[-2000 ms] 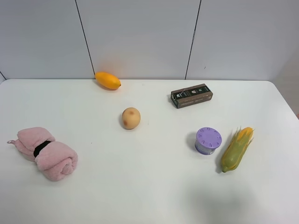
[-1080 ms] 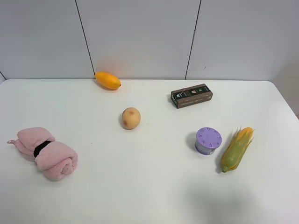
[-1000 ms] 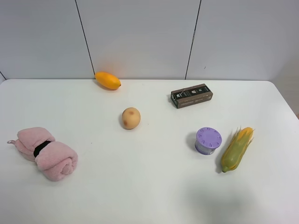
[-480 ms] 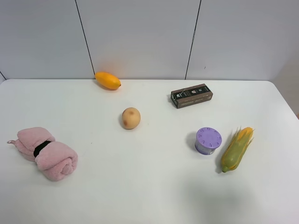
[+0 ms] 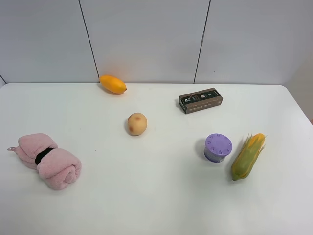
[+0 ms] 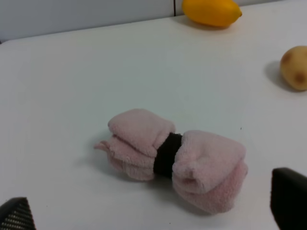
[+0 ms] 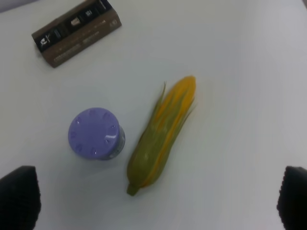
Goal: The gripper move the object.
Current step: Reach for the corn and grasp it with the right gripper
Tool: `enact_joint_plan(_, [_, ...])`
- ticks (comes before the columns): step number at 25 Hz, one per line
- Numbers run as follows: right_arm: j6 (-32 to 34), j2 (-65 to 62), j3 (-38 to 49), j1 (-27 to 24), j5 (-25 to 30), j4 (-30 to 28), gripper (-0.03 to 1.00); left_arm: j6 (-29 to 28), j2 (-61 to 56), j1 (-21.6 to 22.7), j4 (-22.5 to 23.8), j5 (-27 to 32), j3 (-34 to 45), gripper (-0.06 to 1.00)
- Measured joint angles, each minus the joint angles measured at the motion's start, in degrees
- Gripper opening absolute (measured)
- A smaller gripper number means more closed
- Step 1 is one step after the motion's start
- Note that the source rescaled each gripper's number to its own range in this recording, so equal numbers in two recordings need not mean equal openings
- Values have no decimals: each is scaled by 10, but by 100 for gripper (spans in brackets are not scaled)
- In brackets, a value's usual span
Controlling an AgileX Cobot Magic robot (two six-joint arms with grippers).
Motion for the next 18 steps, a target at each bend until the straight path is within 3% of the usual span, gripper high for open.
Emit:
enact_joint_plan(8, [123, 134, -1, 0, 13, -11, 100, 0, 0, 0, 0, 0, 0, 100])
enact_joint_plan(18, [177, 283, -5, 0, 4, -49, 100, 0, 0, 0, 0, 0, 0, 100])
